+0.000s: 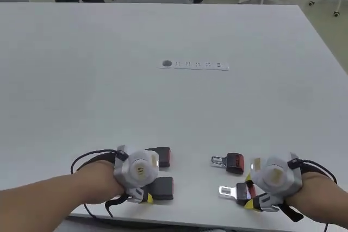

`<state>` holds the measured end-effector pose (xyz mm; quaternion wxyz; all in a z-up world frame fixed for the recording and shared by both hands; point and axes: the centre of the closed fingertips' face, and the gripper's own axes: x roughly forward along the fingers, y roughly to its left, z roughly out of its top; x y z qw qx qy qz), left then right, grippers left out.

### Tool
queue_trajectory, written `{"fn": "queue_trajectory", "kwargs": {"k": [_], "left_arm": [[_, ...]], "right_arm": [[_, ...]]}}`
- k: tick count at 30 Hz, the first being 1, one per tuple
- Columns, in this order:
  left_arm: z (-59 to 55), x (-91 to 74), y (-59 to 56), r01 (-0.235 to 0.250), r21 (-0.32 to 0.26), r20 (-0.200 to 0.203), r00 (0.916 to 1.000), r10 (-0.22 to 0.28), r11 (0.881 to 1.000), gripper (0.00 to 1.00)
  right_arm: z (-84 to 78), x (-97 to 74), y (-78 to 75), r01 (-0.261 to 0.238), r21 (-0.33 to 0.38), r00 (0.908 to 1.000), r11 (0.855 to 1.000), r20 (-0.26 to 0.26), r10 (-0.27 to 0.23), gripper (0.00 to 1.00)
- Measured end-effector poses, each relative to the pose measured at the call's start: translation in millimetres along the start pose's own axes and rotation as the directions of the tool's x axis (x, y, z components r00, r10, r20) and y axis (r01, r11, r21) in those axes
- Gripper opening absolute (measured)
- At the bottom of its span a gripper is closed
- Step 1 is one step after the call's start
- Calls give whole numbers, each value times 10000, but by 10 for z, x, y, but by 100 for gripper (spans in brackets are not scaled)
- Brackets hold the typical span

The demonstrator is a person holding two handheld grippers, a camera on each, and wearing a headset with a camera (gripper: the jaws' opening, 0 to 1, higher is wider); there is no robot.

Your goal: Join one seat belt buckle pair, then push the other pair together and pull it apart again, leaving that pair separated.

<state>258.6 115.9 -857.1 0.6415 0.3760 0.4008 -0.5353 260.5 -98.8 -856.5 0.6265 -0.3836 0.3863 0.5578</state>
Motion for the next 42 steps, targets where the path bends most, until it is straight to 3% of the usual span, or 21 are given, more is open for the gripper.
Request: {"fn": "queue_trajectory", "kwargs": {"k": [6,16,21,27,42], "left_arm": [[12,9,-17,185,429,-52,9998,-183,9989,33],[9,22,-9,355,457,-121,9993,-349,9983,33],[7,22,-8,445,358,-120,9990,-441,9984,33],[13,27,-11,511,411,-343,9982,-497,9978,32],[13,25,-6,643,351,-453,9970,-627,9973,32]], "right_arm": [[-8,11,2,-164,-187,9998,9997,-79,163,34],[-21,23,-5,-472,-223,9987,9986,-224,467,33],[7,30,-9,-387,-217,9989,9990,-277,381,33],[195,100,35,-447,-137,9990,9989,-34,447,33],[599,266,53,-417,226,9974,9989,606,402,33]]}}
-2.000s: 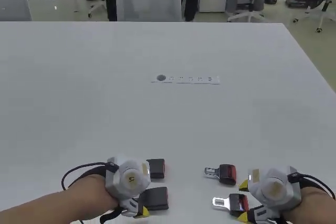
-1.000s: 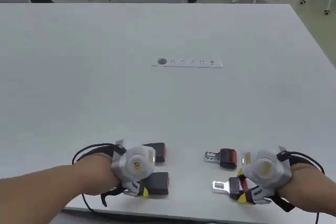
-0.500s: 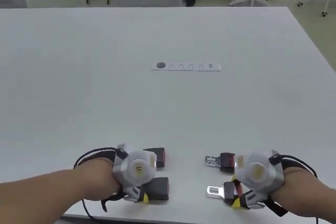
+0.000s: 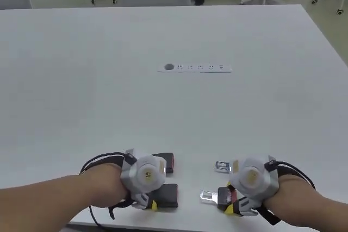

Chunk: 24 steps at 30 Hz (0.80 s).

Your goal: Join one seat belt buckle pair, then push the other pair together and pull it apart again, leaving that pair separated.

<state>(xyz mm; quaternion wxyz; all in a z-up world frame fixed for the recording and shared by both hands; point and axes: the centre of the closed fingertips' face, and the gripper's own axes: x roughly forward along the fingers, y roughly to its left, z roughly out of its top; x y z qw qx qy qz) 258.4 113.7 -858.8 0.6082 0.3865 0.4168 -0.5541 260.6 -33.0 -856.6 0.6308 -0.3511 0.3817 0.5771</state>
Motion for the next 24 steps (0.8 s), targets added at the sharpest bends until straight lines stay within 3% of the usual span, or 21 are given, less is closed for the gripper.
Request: {"fn": "queue_trajectory", "kwargs": {"k": [15,24], "left_arm": [[2,5,0,17,141,-150,9999,-14,9999,32],[4,10,-2,33,175,-182,9998,-30,9998,32]], "right_arm": [[321,176,44,-214,-564,9997,9982,58,217,33],[407,218,48,-271,-730,9996,9970,1,272,33]]}}
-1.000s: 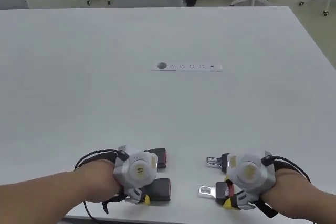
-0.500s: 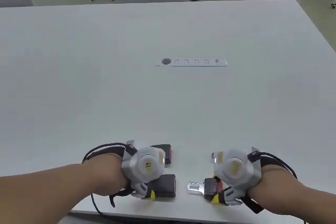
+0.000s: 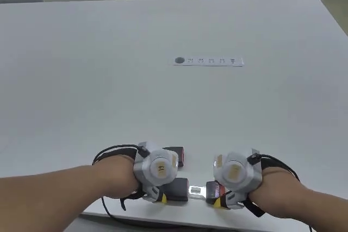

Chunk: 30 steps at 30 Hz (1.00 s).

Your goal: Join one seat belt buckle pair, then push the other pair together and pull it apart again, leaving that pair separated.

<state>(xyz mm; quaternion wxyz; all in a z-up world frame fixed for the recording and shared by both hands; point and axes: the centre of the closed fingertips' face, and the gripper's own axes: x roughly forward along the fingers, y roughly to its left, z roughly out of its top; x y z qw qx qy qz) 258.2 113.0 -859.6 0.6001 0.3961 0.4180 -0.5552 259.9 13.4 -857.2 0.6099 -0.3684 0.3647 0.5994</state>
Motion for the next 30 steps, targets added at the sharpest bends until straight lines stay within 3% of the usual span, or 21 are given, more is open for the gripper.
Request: {"fn": "queue_trajectory", "kwargs": {"k": [18,30], "left_arm": [[4,0,1,124,238,-21,9999,-123,9996,32],[-6,14,19,218,319,3,9998,-218,9993,31]], "right_arm": [[146,74,9,-24,-316,9998,9995,173,29,33],[197,80,-9,57,202,9993,9998,381,-65,30]]}}
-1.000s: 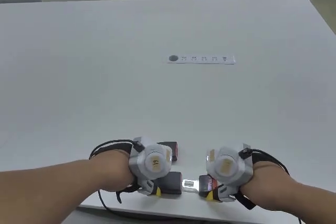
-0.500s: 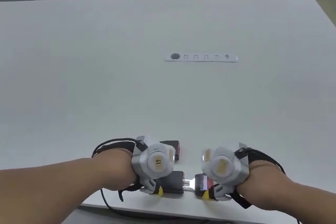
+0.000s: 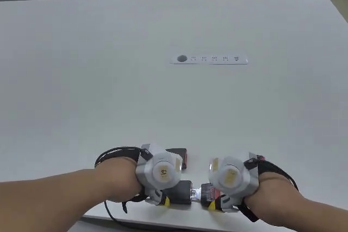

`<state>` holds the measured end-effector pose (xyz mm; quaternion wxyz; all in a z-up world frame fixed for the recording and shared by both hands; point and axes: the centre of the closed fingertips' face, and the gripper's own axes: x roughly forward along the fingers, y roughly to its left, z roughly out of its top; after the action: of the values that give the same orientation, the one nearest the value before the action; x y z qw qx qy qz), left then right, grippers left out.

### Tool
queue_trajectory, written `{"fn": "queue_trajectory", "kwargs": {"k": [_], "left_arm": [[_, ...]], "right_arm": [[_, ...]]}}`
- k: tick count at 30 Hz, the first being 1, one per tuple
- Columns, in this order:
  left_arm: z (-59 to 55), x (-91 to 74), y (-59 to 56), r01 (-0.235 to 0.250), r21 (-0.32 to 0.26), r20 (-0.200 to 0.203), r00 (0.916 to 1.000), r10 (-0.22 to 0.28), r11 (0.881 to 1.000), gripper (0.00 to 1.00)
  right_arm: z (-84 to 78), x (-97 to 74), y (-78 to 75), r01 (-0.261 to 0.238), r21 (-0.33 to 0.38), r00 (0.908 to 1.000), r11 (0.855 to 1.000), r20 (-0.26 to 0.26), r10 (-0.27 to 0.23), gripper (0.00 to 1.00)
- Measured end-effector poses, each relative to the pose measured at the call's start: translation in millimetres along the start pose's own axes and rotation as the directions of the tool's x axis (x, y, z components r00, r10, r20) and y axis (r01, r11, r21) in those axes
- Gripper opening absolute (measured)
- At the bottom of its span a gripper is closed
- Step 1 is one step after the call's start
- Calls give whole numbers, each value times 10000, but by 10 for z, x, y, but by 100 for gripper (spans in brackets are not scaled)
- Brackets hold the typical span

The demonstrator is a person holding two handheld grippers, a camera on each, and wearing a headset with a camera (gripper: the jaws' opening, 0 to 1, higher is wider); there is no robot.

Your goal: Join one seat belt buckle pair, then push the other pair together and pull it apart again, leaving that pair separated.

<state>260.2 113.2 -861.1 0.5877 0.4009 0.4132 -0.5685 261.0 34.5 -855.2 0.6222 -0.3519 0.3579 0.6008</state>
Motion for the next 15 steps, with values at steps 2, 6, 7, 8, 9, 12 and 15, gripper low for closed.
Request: {"fn": "queue_trajectory", "kwargs": {"k": [2,6,7,8,9,12,15], "left_arm": [[5,-1,-3,5,7,-23,10000,-5,10000,31],[6,-8,-6,9,47,-48,10000,-9,10000,31],[7,-7,-4,9,57,-42,10000,-8,10000,31],[8,-7,-3,9,72,-49,10000,-9,10000,31],[12,-7,-7,25,142,-66,10000,-24,9999,31],[25,-4,-12,65,300,-185,9998,-59,9995,31],[16,-13,-13,99,286,-257,9996,-91,9995,31]], "right_arm": [[16,15,0,34,21,10000,10000,7,-34,30],[36,25,-2,51,151,10000,9999,36,-52,30],[35,24,-4,38,151,10000,9999,73,-39,30],[39,18,0,43,175,9999,9998,93,-44,30],[117,30,36,-81,360,9991,9993,415,66,30],[132,75,44,124,-103,9999,9999,14,-124,30],[121,72,2,105,23,9996,9999,271,-105,30]]}}
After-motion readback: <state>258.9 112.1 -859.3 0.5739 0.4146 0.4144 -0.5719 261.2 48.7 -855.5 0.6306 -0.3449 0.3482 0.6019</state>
